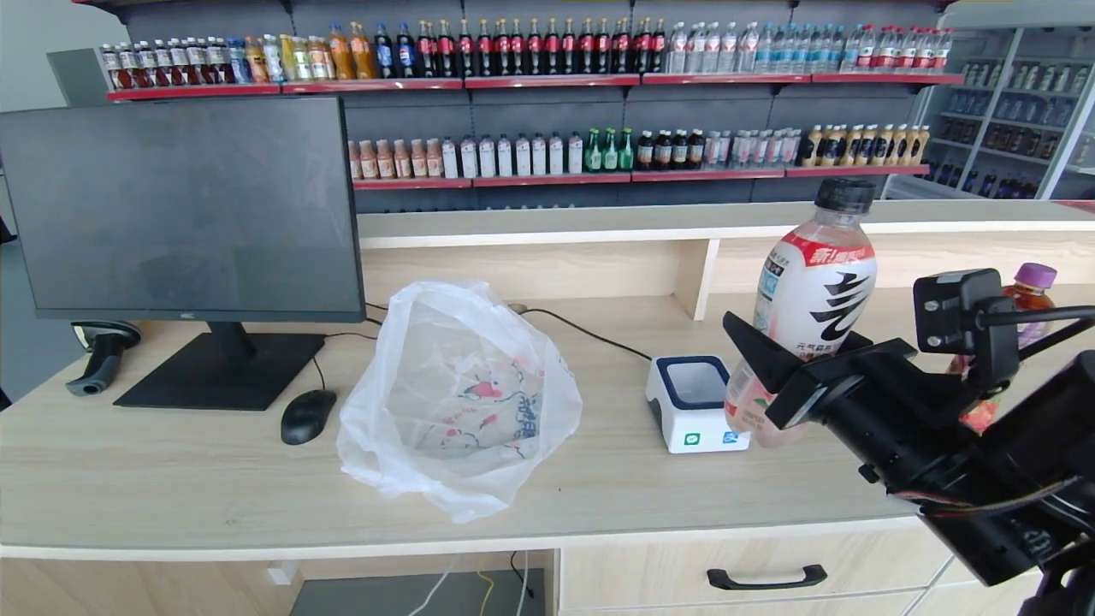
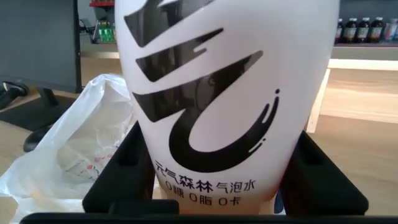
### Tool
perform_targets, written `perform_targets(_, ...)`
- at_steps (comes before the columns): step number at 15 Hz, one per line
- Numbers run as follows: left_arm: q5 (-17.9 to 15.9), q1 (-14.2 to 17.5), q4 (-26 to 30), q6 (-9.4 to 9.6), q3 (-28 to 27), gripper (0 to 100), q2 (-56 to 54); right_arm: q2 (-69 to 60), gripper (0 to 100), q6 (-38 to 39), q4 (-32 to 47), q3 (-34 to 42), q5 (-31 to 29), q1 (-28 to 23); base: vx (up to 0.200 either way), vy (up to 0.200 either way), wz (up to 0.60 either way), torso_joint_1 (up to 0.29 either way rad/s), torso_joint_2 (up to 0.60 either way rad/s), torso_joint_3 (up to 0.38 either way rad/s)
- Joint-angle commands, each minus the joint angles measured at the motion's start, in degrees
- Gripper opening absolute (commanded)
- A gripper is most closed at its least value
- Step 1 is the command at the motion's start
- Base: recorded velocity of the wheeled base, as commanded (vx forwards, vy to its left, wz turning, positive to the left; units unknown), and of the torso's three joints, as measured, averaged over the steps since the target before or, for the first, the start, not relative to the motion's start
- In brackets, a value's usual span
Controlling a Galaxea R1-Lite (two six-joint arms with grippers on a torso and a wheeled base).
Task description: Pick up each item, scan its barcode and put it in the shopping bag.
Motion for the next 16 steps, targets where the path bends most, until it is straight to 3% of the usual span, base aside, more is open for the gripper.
perform_targets(1, 0.01, 0.06, -0.06, 0.01, 0.00, 100, -0.02, 0.20, 0, -0.02, -0.17, -0.98, -0.03, 0.19, 0.000, 0.000, 0.00, 0.000, 0.00, 0.000)
perform_targets(5, 0.01, -0.02, 0.03, 0.01, 0.00, 100, -0.02, 0.11, 0, 0.68, -0.17, -0.98, -0.03, 0.81, 0.000, 0.000, 0.00, 0.000, 0.00, 0.000)
perform_targets(12, 0.01, 0.06, 0.03, -0.08, 0.00, 100, -0.02, 0.46, 0, 0.68, -0.17, -1.24, -0.03, 0.81, 0.000, 0.200, 0.00, -0.001, 0.00, 0.002)
perform_targets(16, 0.01, 0.06, 0.03, -0.08, 0.00, 100, -0.02, 0.82, 0, 0.68, -0.17, -1.24, -0.03, 0.81, 0.000, 0.000, 0.00, 0.000, 0.00, 0.000)
